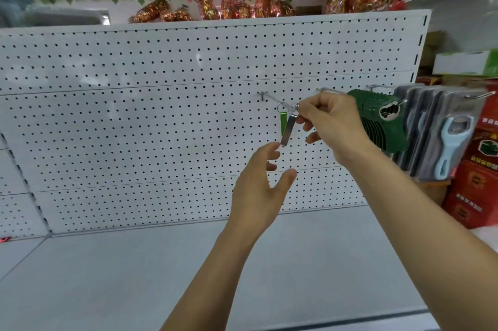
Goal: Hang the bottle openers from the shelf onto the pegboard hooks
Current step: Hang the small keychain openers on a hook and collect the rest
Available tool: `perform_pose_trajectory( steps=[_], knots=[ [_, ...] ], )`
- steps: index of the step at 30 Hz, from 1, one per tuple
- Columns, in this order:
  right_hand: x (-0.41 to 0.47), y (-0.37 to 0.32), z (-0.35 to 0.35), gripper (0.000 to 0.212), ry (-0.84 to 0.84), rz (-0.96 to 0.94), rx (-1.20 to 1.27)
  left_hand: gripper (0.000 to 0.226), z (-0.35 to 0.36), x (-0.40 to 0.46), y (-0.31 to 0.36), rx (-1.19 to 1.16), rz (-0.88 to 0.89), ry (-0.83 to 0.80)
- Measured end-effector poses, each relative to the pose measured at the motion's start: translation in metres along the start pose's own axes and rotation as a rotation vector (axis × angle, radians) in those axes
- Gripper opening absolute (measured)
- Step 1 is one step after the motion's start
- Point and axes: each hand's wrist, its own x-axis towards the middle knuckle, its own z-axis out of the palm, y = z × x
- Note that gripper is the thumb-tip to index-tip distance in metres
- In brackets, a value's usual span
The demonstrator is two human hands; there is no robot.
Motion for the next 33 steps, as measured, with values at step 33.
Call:
perform_pose_trajectory(
  steps=[33],
  knots=[
    [-0.216,0.184,0.082,0.030,-0.553,-0.043,-0.524,0.043,-0.034,-0.199,-0.137,0.594,-0.320,0.009]
  ],
)
